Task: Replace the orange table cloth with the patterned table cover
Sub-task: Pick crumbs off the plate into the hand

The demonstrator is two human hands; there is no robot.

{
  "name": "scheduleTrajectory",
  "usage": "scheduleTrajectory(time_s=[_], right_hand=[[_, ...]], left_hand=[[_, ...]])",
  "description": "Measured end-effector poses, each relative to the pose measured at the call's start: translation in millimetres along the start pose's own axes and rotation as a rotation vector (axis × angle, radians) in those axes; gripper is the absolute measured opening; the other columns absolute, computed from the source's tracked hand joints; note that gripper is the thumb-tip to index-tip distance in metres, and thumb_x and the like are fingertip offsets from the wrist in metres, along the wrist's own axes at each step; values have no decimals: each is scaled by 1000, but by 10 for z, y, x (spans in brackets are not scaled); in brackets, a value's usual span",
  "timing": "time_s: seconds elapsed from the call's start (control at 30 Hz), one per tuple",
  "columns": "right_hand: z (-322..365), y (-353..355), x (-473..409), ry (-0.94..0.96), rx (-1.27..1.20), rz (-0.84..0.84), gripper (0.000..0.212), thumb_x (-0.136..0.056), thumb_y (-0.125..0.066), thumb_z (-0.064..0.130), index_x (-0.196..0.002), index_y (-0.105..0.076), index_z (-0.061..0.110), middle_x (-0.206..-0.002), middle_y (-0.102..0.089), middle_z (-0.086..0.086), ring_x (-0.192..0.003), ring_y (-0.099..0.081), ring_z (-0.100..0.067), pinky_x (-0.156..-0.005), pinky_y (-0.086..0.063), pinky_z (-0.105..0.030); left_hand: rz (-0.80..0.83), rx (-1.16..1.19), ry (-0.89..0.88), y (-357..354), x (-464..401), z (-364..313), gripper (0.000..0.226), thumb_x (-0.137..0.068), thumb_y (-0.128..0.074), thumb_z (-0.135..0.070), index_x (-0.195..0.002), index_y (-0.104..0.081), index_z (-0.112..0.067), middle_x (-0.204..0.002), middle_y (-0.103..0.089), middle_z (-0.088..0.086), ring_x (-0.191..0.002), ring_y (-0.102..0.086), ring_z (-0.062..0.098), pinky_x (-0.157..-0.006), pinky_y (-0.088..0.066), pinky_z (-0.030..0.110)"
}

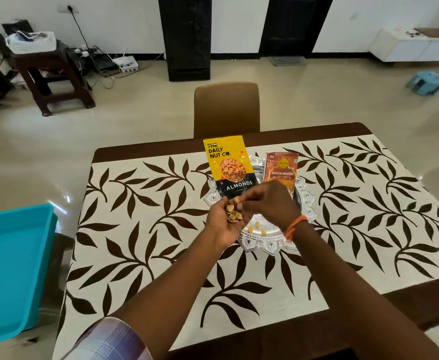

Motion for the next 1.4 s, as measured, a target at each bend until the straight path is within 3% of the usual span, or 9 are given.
scheduleTrajectory(time_s=[0.2,0.33,0.43,0.6,0.67,0.73,0.93,1.13,1.4], right_hand=[[455,-192,25,220,426,-84,22,-81,-65,1,-94,-78,13,-88,-76,-9,-80,-69,-20,-74,-48,-21],[382,87,35,138,227,-205,18,-81,-65,-2,-89,-77,9,-85,-75,-6,-73,-68,-9,-68,-48,-7],[66,375,48,45,164,-286,17,-75,-73,-3,-87,-74,10,-83,-74,-4,-76,-70,-13,-76,-59,-29],[-843,115,68,-227,683,133,39,-71,-76,-3,-109,-71,9,-104,-71,-7,-103,-64,-22,-98,-45,-33],[-936,-7,84,-175,703,141,34,-77,-69,-2,-109,-71,8,-106,-70,-9,-105,-62,-25,-82,-38,-15],[-917,-159,50,-118,705,174,33,-77,-66,-3,-109,-71,5,-105,-69,-16,-99,-64,-30,-73,-34,-17],[-636,-600,-26,155,846,342,44,-86,-57,-5,-126,-63,14,-107,-59,-17,-99,-57,-32,-82,-45,-33],[-549,-690,19,268,1011,419,25,-97,-53,21,-110,-65,2,-103,-58,-17,-91,-60,-33,-75,-48,-38],[-561,-710,28,236,1072,469,16,-91,-56,6,-100,-68,4,-97,-60,-15,-85,-60,-30,-65,-37,-29]], left_hand=[[109,-67,4,-177,32,-17,34,-103,-41,-20,-100,-66,3,-92,-70,17,-87,-70,25,-74,-59,32],[45,23,-13,-154,32,-98,36,-104,-38,-24,-87,-62,-3,-76,-68,11,-68,-69,20,-63,-61,32],[-9,54,-26,-71,63,-159,40,-103,-39,-25,-74,-59,-6,-63,-66,12,-54,-67,22,-56,-60,32],[-70,68,-32,113,86,-204,39,-104,-38,-26,-79,-59,-5,-64,-64,12,-64,-63,23,-54,-59,32],[-70,64,-29,130,97,-191,39,-104,-38,-27,-79,-59,-6,-65,-64,12,-64,-63,22,-55,-59,31],[-71,55,-26,144,96,-182,40,-104,-39,-28,-79,-60,-6,-67,-63,12,-68,-63,22,-57,-60,31],[-81,24,-35,176,102,-175,41,-105,-37,-29,-79,-59,-6,-63,-65,11,-68,-63,22,-59,-59,30],[-85,39,-59,199,99,-189,40,-105,-37,-28,-79,-59,-6,-60,-66,11,-63,-66,22,-59,-60,31],[-104,45,-66,203,101,-167,40,-105,-37,-29,-79,-58,-8,-63,-65,11,-58,-67,21,-56,-60,31]])
Point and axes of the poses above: each hand's wrist, its own x-axis away from the middle knuckle, its own y-axis out of the back of the hand, z = x × y, the point moved 9 cm from there along -x, towards the middle knuckle
